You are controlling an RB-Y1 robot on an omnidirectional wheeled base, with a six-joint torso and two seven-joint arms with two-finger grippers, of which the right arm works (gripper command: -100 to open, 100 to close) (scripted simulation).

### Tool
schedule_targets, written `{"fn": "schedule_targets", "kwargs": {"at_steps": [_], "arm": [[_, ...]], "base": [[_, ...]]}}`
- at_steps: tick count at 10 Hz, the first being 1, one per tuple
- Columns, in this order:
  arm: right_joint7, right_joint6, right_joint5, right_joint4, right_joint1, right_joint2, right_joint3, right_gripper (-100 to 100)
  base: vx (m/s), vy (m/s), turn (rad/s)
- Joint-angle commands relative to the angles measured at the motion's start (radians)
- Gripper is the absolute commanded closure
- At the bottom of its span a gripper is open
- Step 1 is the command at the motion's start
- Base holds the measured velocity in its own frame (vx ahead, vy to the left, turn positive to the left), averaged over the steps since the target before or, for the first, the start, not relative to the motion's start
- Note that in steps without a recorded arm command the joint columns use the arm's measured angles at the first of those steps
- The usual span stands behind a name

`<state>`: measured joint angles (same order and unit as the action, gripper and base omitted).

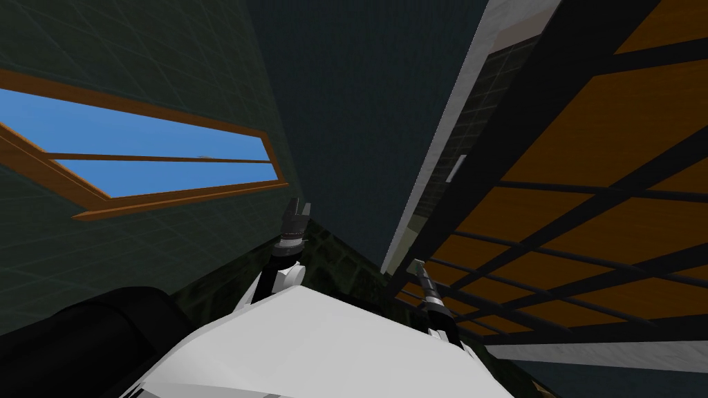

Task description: Pull the door open

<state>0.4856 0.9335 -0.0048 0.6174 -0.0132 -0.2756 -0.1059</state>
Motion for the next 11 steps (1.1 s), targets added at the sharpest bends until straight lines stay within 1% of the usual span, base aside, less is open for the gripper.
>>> {"fn": "schedule_targets", "kwargs": {"at_steps": [1,2,3,4,5,6,7,8,9,10,11], "arm": [[-0.049,0.008,-0.008,-0.009,-0.001,0.009,0.013,100],[-0.075,0.007,-0.018,-0.009,-0.002,0.008,0.017,100],[-0.086,0.007,-0.018,-0.009,-0.002,0.008,0.017,100],[-0.123,0.006,-0.027,-0.009,-0.003,0.007,0.022,100],[-0.148,0.006,-0.037,-0.009,-0.004,0.007,0.027,100],[-0.161,0.006,-0.037,-0.009,-0.004,0.007,0.027,100],[-0.198,0.005,-0.047,-0.009,-0.005,0.006,0.033,100],[-0.202,0.005,-0.047,-0.009,-0.005,0.006,0.033,100],[-0.241,0.004,-0.057,-0.009,-0.006,0.006,0.038,100],[-0.242,0.004,-0.057,-0.009,-0.006,0.006,0.038,100],[-0.282,0.003,-0.067,-0.009,-0.007,0.005,0.043,100]], "base": [[-0.028,-0.010,0.045],[-0.032,-0.014,0.059],[-0.021,-0.013,0.027],[-0.026,-0.010,0.037],[-0.037,-0.020,0.055],[-0.025,-0.013,0.025],[-0.026,-0.015,0.027],[-0.026,-0.012,0.014],[-0.025,-0.009,0.032],[-0.022,-0.011,0.008],[-0.020,-0.012,0.042]]}}
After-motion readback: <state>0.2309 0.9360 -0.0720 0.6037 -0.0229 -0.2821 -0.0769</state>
